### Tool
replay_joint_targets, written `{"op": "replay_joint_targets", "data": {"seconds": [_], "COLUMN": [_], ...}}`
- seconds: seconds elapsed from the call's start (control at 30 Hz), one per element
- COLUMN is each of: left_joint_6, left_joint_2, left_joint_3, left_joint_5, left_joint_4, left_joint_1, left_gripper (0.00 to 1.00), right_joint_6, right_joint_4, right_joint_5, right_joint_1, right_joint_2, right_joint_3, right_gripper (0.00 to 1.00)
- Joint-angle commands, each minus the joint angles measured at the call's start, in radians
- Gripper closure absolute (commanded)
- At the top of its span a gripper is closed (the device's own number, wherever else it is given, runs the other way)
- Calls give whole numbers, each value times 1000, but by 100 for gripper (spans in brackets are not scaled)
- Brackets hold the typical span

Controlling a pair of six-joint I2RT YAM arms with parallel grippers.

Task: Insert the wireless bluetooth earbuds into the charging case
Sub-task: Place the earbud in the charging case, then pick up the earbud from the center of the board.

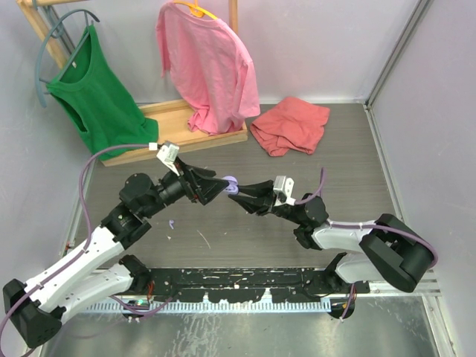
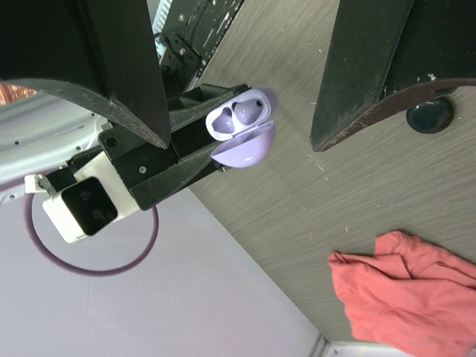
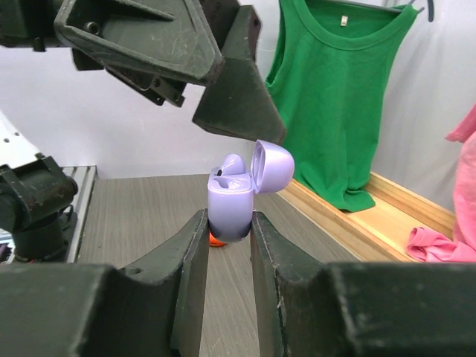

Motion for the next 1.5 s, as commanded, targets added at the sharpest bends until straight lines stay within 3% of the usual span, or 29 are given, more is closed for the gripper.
{"op": "replay_joint_targets", "data": {"seconds": [0.0, 0.27, 0.4, 0.73, 0.93, 1.07, 1.33, 1.47], "left_joint_6": [68, 41, 40, 156, 197, 195, 226, 244], "left_joint_2": [48, 52, 46, 61, 161, 262, 457, 594], "left_joint_3": [88, 94, 95, 213, 303, 349, 438, 516], "left_joint_5": [135, 216, 187, -153, -370, -411, -233, -179], "left_joint_4": [-65, -70, -107, -491, -696, -783, -849, -902], "left_joint_1": [10, 54, 68, 91, 134, 234, 561, 661], "left_gripper": [22, 22, 22, 21, 21, 21, 21, 21], "right_joint_6": [25, 62, 64, 5, -30, -54, -63, -58], "right_joint_4": [28, 24, 24, 27, 27, 27, 39, 56], "right_joint_5": [-67, -85, -66, 21, 50, 64, 63, 64], "right_joint_1": [5, 6, 6, 4, 5, 5, 4, 4], "right_joint_2": [-35, -32, -25, -7, -5, -10, 2, 18], "right_joint_3": [36, 40, 38, -33, -84, -108, -126, -133], "right_gripper": [99, 99, 99, 99, 99, 99, 99, 99]}}
